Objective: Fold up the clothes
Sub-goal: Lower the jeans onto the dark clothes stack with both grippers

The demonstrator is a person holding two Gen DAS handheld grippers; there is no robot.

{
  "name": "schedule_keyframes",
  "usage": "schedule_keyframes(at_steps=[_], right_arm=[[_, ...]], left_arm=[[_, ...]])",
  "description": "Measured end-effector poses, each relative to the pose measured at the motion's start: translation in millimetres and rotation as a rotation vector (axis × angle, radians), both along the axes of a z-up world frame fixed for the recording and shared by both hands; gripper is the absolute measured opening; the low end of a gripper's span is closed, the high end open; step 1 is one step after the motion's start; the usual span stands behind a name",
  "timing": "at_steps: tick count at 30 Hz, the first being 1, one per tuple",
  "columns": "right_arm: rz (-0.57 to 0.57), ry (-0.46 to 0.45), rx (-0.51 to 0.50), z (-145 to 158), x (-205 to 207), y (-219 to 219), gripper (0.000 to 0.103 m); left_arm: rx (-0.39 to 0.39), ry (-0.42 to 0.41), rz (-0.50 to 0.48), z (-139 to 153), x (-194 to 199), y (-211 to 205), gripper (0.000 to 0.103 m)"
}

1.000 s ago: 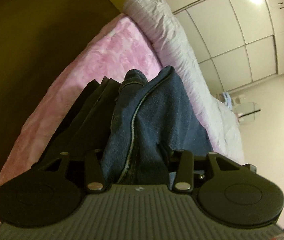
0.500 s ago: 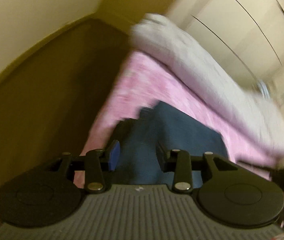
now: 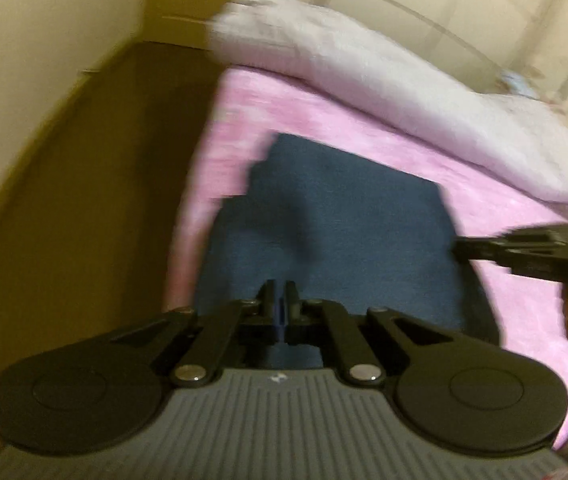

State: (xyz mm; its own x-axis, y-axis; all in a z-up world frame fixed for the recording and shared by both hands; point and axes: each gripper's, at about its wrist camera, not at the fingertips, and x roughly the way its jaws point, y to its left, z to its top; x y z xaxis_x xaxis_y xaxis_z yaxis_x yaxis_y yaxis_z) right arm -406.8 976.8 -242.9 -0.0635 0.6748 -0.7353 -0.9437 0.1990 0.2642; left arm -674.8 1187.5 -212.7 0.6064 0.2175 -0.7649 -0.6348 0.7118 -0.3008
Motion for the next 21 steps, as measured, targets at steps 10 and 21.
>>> schedule_keyframes(at_steps=[10,21], right_arm=[[-0.169,0.081,-0.028,32.5,-8.2,-39.5,0.010],[-0.229,0.165,-0.039,22.4,-17.2,-50.3,0.071]], left_arm=[[-0.070,-0.024,0.134,12.6,-39.3,-18.6,0.024],[-0.007,0.002,0.055,2.6,-28.1,-22.6,0.005]])
